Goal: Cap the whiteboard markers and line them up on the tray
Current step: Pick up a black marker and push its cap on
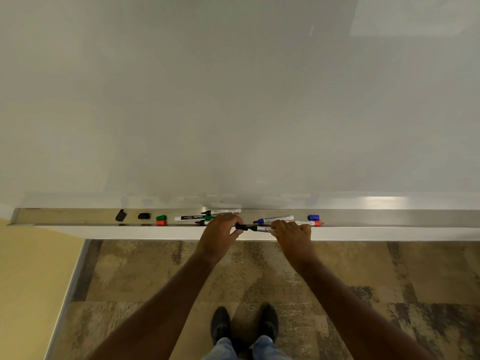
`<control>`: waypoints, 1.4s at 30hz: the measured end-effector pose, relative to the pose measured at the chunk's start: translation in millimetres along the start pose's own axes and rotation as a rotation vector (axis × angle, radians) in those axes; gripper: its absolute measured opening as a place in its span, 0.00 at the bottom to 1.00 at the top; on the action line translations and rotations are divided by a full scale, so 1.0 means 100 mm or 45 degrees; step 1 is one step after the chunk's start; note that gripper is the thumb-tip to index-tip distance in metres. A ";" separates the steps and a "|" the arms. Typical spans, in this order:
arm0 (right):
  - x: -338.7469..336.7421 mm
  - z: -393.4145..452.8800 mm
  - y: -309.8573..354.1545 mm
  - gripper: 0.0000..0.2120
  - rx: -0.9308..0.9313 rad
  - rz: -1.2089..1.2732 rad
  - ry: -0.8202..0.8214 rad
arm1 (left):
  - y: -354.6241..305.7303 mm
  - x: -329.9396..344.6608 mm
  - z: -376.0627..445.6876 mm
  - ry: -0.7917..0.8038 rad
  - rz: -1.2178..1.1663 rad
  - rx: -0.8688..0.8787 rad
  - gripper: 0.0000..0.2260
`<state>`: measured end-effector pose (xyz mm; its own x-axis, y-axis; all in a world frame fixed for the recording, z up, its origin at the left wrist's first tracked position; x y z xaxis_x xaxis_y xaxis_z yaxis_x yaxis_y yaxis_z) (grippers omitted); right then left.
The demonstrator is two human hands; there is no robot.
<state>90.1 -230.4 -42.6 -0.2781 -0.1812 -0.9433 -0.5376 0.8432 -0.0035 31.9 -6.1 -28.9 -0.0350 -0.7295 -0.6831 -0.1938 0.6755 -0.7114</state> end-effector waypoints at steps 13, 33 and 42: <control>-0.14 -0.02 0.21 0.14 0.006 0.363 0.015 | 0.00 -0.03 -0.08 -0.108 -0.904 -0.404 0.10; -0.07 -0.09 0.61 0.12 0.039 0.802 0.120 | -0.25 0.42 -0.40 -0.598 -1.558 -0.643 0.31; -0.09 -0.07 0.63 0.12 0.031 0.838 0.045 | -0.21 0.36 -0.27 -0.614 -1.639 -0.668 0.26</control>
<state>52.5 -179.1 -32.2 -0.5690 0.3598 -0.7394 -0.2283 0.7947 0.5624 8.7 -49.9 -34.0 0.7358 -0.6078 0.2987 -0.1666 -0.5900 -0.7900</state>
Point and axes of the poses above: each hand's wrist, its own z-axis towards the middle knuckle, its own x-axis out of the palm, y = z × x, the point moved 2 cm from there along z, towards the middle knuckle, and after that the axes turned 10 degrees about -z, right-handed, at the moved point
